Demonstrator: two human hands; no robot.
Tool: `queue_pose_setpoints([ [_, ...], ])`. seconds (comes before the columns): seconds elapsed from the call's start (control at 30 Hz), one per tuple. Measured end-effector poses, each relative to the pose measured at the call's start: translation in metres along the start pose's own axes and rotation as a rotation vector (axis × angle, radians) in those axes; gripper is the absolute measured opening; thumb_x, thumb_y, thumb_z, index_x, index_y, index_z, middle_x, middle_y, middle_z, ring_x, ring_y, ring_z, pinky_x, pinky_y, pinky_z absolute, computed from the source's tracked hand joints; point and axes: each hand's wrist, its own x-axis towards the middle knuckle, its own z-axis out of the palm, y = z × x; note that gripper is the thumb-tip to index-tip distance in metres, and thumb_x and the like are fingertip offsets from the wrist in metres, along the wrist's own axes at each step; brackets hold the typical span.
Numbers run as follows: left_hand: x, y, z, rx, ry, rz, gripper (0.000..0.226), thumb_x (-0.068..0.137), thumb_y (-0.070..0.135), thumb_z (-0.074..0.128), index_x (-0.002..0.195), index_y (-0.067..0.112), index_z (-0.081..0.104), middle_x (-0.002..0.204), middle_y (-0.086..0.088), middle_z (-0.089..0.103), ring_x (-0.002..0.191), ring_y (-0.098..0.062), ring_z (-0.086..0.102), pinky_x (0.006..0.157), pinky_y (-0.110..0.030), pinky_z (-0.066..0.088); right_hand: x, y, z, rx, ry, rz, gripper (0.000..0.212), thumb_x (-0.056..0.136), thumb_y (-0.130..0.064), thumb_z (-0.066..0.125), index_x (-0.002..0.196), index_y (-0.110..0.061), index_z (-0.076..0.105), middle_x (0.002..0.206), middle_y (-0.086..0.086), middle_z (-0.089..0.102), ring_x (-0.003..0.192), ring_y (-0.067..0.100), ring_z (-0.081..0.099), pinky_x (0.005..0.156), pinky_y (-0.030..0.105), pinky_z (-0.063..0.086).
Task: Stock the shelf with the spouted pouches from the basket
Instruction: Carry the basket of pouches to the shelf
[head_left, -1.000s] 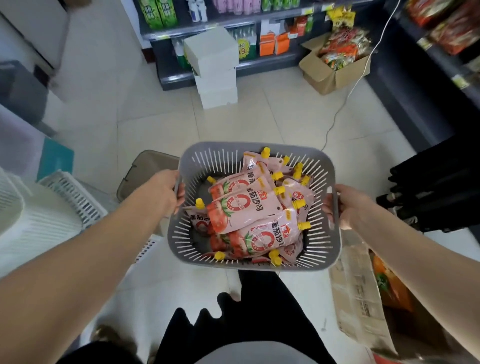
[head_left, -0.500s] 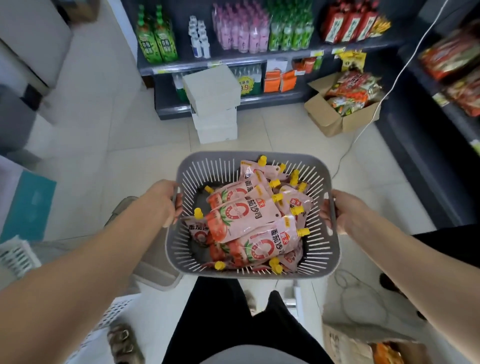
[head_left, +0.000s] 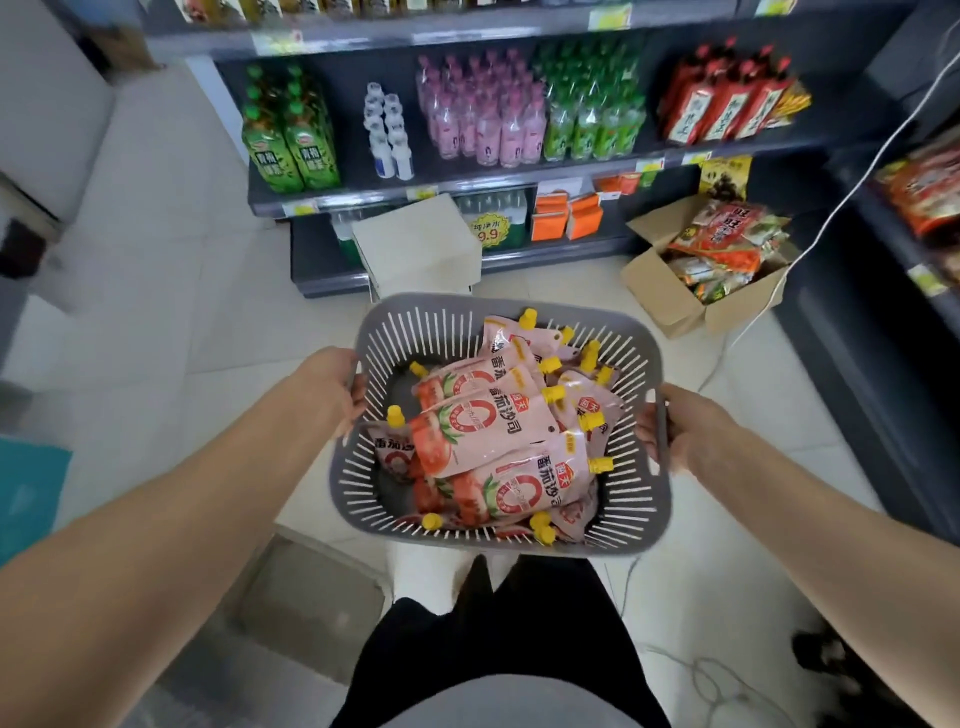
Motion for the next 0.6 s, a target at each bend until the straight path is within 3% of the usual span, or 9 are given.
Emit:
queue_pose_setpoints([
  [0.07,0.018,0.031,0.014,-0.024,0.013,-0.003,0.034,0.091,0.019,0.043,0.057,0.015,0.045,0.03,0.002,0.047,0.05,-0.01,0.041,0.053,-0.02,0.033,0.015,-0.033,0.018,-0.006,0.001,-0.008,0.036,0.096,-0.029,0.035,0.065,-0.016,0.046,0.057,0.001,0.047,0.052,0.014,0.038,0.052,0.022,0.026],
  [0.17,0.041,0.078,0.035,-0.042,0.037,-0.019,0.035,0.091,0.021,0.043,0.057,0.015,0.045,0.053,0.001,0.049,0.052,-0.01,0.04,0.061,-0.018,0.036,0.043,-0.089,0.047,-0.022,-0.019,-0.012,0.035,0.096,-0.027,0.036,0.064,-0.016,0.047,0.04,-0.001,0.047,0.049,0.013,0.037,0.05,0.022,0.024],
  [0.27,0.063,0.117,0.053,-0.073,0.093,-0.072,0.036,0.091,0.023,0.043,0.056,0.015,0.045,0.057,0.002,0.046,0.052,-0.01,0.041,0.075,-0.019,0.039,0.071,-0.145,0.078,-0.058,-0.04,-0.026,0.029,0.097,-0.028,0.037,0.073,-0.017,0.047,0.047,0.001,0.049,0.05,0.012,0.036,0.049,0.022,0.025],
  [0.43,0.097,0.176,0.071,-0.188,0.061,-0.052,0.035,0.094,0.022,0.042,0.06,0.012,0.043,0.026,0.002,0.043,0.045,-0.009,0.041,0.054,-0.019,0.037,0.112,-0.228,0.138,-0.079,-0.13,-0.095,0.02,0.098,-0.028,0.038,0.085,-0.017,0.049,0.068,0.003,0.048,0.055,0.013,0.041,0.052,0.021,0.028],
  [0.53,0.121,0.21,0.075,-0.265,0.057,-0.054,0.033,0.093,0.02,0.041,0.061,0.012,0.042,0.026,0.002,0.042,0.046,-0.01,0.04,0.05,-0.019,0.037,0.128,-0.27,0.176,-0.135,-0.133,-0.119,0.029,0.098,-0.027,0.038,0.072,-0.018,0.047,0.059,0.0,0.046,0.048,0.01,0.038,0.047,0.019,0.026],
  [0.6,0.137,0.24,0.077,-0.264,0.07,-0.051,0.034,0.093,0.019,0.041,0.06,0.013,0.041,0.025,0.002,0.041,0.036,-0.01,0.043,0.036,-0.017,0.039,0.14,-0.295,0.204,-0.181,-0.133,-0.118,0.034,0.097,-0.027,0.037,0.065,-0.019,0.045,0.043,-0.001,0.047,0.037,0.008,0.038,0.037,0.016,0.027],
])
